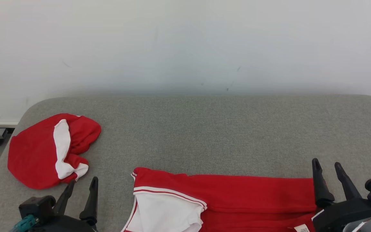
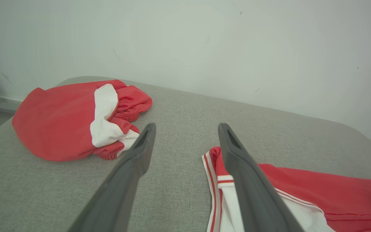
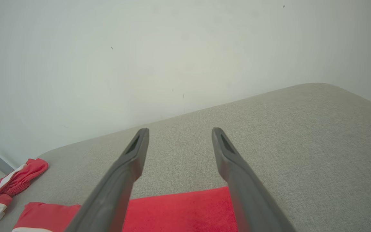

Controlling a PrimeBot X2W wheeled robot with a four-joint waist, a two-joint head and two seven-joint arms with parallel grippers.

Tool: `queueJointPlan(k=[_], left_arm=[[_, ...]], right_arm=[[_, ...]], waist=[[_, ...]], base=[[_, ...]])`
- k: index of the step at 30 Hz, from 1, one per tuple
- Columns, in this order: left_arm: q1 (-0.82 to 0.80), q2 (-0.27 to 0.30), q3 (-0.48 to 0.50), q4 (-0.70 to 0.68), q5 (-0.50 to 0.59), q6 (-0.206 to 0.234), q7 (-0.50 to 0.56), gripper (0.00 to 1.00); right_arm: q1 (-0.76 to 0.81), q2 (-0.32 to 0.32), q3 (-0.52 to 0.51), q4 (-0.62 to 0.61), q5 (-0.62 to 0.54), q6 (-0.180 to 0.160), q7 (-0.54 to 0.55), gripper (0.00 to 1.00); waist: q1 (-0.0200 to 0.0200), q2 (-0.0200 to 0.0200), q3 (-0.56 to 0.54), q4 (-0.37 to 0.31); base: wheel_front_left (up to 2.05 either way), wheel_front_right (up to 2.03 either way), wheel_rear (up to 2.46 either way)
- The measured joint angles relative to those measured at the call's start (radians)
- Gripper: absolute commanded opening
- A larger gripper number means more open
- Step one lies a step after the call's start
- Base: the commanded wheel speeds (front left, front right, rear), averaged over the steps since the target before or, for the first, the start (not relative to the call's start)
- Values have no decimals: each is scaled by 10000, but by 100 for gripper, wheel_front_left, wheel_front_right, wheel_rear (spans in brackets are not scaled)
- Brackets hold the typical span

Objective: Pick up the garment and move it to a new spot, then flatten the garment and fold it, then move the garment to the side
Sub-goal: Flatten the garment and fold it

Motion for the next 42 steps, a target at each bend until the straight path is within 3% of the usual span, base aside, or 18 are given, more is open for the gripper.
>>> queueJointPlan(k=[29, 31, 36, 42], left_arm=[[34, -159, -240, 226, 0, 73, 314, 100], [32, -192, -267, 234, 0, 73, 316, 100], [30, -236, -345, 242, 2, 73, 330, 100], [17, -305, -433, 224, 4, 73, 403, 100]], right_arm=[[338, 15, -25, 362, 395, 42, -828, 100], [398, -316, 104, 602, 25, -17, -347, 100], [653, -886, -75, 1007, -416, -527, 635, 100], [740, -1193, -134, 1979, -468, -610, 1837, 100]], waist=[[0, 0, 108, -28], [0, 0, 100, -30], [0, 0, 95, 2], [0, 0, 179, 60]], base=[[0, 0, 0], [0, 0, 0], [0, 0, 0], [0, 0, 0]])
